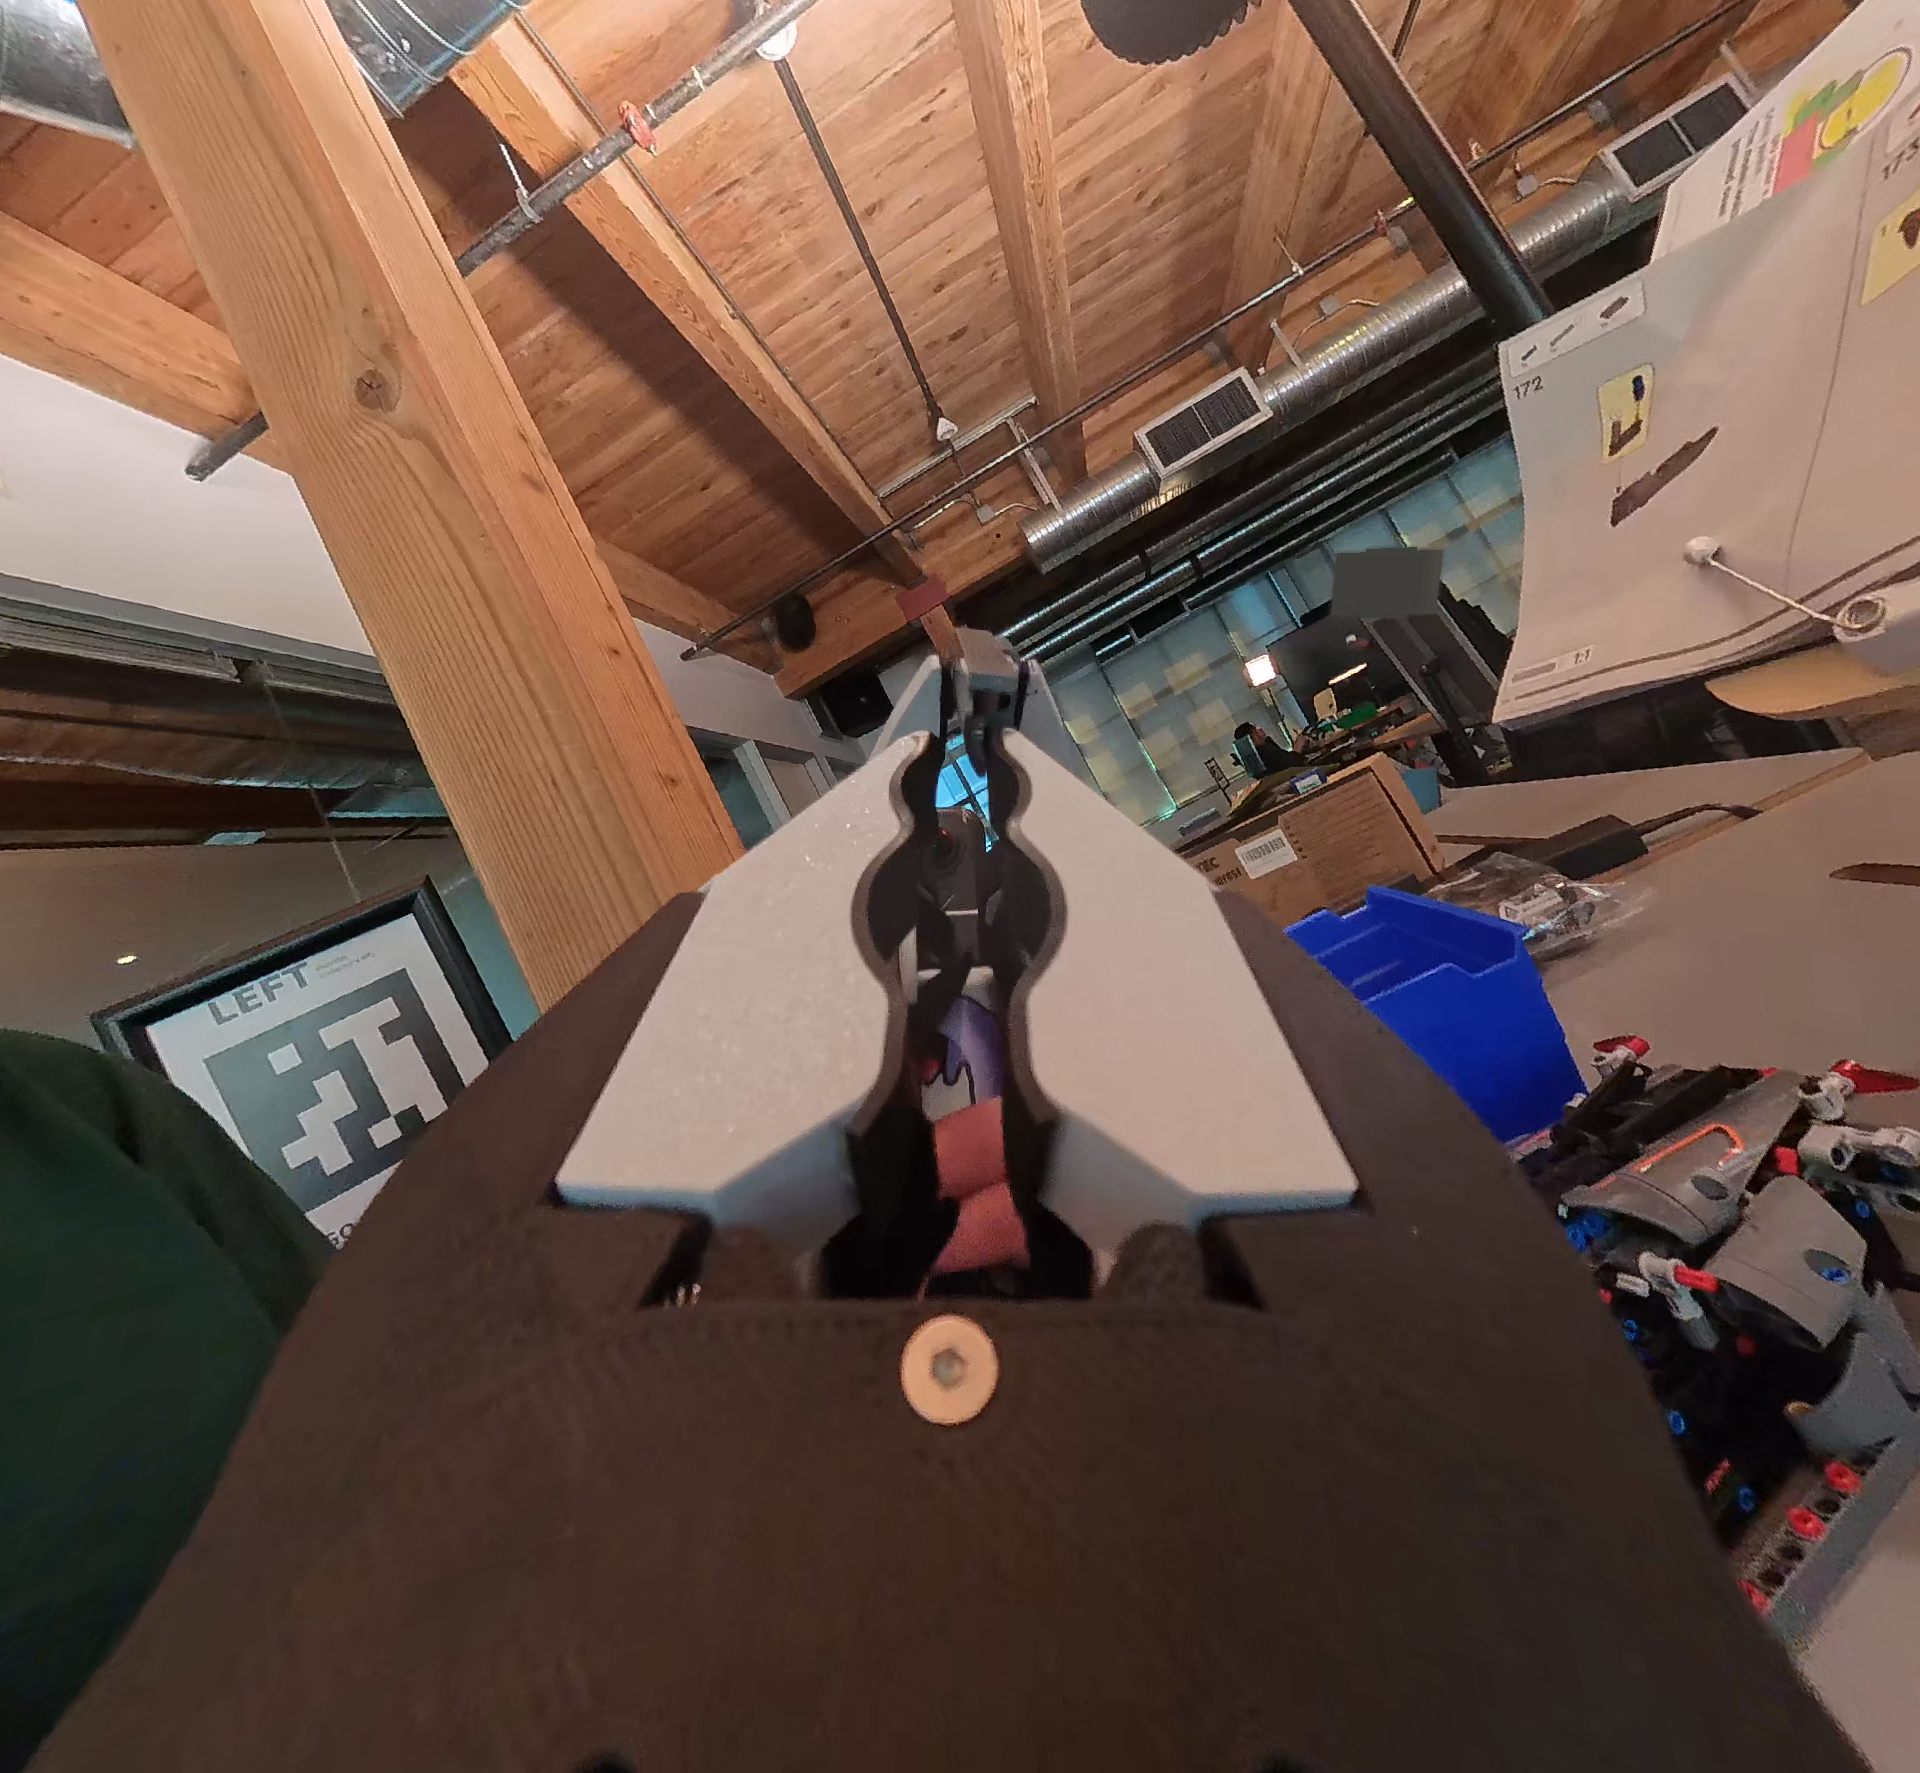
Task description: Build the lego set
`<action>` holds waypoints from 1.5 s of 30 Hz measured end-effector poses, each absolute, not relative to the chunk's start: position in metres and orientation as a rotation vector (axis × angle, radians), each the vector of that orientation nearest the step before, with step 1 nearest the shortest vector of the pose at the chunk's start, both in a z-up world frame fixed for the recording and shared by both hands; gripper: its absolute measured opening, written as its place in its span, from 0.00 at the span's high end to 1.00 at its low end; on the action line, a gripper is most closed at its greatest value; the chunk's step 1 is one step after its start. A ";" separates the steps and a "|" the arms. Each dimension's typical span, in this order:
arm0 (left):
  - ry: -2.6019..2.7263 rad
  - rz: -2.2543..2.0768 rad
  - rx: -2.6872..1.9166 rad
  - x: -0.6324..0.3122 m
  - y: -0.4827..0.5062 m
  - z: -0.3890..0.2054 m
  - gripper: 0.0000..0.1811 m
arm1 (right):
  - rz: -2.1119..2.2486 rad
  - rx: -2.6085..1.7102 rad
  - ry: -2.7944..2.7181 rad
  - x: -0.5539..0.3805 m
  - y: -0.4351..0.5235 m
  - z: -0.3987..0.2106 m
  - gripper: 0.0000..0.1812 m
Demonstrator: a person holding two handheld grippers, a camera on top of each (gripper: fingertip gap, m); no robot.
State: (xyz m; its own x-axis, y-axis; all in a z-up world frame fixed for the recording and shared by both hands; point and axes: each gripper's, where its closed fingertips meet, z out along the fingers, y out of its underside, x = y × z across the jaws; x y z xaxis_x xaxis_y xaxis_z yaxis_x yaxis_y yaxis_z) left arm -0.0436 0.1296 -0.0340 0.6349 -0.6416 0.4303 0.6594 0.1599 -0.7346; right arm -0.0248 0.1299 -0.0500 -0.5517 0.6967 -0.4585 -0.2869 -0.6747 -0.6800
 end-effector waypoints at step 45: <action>-0.018 -1.070 -1.080 -0.046 0.137 -0.032 0.95 | 0.959 -0.915 -1.261 -0.032 0.138 -0.057 0.81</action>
State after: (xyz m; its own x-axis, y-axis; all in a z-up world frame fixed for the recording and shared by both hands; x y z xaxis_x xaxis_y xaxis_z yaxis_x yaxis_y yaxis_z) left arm -0.0464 0.1365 -0.0324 0.5293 -0.6949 0.4868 0.7110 0.0502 -0.7014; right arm -0.0315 0.1376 -0.0573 0.0579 0.9397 0.3372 -0.0742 0.3408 -0.9372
